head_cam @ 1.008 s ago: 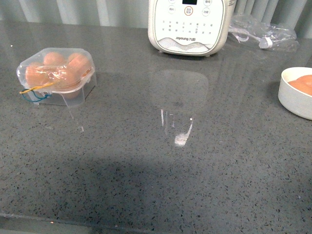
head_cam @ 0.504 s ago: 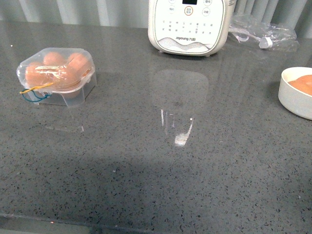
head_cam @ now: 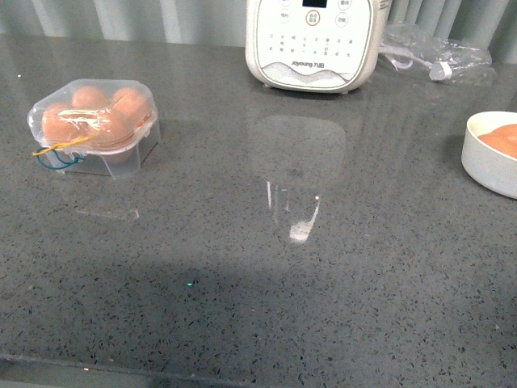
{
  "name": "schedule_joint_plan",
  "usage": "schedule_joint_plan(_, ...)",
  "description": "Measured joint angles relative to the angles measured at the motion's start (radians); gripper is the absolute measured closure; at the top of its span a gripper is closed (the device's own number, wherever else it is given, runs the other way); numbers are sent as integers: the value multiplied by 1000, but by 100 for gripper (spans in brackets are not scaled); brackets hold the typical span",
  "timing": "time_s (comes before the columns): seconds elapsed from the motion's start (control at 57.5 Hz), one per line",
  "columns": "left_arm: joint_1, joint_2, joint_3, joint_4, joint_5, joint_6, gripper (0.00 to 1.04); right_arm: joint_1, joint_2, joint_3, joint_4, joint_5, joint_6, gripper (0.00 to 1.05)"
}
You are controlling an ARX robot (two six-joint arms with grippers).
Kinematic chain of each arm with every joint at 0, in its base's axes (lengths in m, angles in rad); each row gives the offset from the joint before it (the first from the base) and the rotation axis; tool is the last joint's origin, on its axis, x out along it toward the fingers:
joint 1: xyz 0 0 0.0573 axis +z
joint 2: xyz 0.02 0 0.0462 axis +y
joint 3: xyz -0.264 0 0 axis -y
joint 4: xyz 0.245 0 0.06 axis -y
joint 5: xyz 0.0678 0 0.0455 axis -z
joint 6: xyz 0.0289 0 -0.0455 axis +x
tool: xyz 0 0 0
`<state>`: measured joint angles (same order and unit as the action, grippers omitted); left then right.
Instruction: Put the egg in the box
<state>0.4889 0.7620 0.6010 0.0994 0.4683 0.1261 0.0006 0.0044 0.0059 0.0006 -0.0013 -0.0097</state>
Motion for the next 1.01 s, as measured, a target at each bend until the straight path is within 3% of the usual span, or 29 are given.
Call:
schedule_joint_plan(0.122,-85,-102,-147,113,-81,-82,45,0,0,0,0,0,0,7)
schedule_joint_plan(0.209,-133,-149,-209,126,-124,-103,57,0,0,0,0,0,0,7)
schedule_joint_plan(0.33,-223,-229,-321,140,-216,-114,86,0,0,0,0,0,0,7)
schedule_joint_plan(0.435,-264,-272,-367,145,-257,-121,102,0,0,0,0,0,0,7)
schedule_joint_plan(0.73,-383,-396,-476,140,-367,-126,101,0,0,0,0,0,0,7)
schedule_joint_plan(0.8,-450,-421,-492,131,-459,-127,101,0,0,0,0,0,0,7)
schedule_joint_plan(1.008,-489,-481,-529,108,-467,-128,101,0,0,0,0,0,0,7)
